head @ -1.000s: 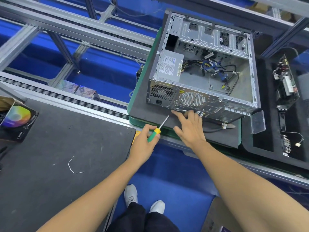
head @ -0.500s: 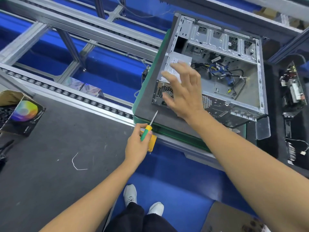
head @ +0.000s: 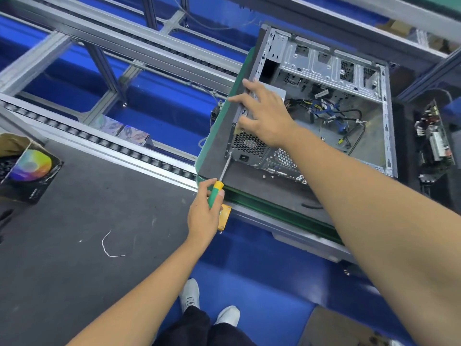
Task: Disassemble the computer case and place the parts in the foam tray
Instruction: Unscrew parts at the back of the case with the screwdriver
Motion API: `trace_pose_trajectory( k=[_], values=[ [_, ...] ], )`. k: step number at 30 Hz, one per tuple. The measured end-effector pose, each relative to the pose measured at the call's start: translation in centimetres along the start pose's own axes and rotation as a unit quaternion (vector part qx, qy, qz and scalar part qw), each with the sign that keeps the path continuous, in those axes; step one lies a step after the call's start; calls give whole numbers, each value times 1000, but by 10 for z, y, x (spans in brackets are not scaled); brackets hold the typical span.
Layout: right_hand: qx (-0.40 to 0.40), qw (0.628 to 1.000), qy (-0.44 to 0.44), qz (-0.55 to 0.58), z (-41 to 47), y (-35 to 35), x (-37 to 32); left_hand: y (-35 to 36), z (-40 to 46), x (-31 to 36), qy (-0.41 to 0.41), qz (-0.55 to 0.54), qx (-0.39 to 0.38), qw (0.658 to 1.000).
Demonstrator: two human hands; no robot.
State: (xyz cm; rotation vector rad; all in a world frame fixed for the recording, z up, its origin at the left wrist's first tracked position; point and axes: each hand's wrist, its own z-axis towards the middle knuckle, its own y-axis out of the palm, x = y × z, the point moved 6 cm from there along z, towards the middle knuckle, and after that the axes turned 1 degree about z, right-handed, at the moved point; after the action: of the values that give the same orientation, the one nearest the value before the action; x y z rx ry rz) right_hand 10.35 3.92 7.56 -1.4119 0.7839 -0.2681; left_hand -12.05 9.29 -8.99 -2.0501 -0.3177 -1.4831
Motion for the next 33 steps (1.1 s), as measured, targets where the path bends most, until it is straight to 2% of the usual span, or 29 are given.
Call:
trace_pose_trajectory(
  k=[12, 33],
  values=[
    [8, 1000, 9, 25, 4, 5, 5, 1, 3, -7, 37, 4, -15, 999],
    [5, 1000, 8, 22, 1, 3, 2, 4, 7, -6, 36, 42, -6, 998]
  ],
)
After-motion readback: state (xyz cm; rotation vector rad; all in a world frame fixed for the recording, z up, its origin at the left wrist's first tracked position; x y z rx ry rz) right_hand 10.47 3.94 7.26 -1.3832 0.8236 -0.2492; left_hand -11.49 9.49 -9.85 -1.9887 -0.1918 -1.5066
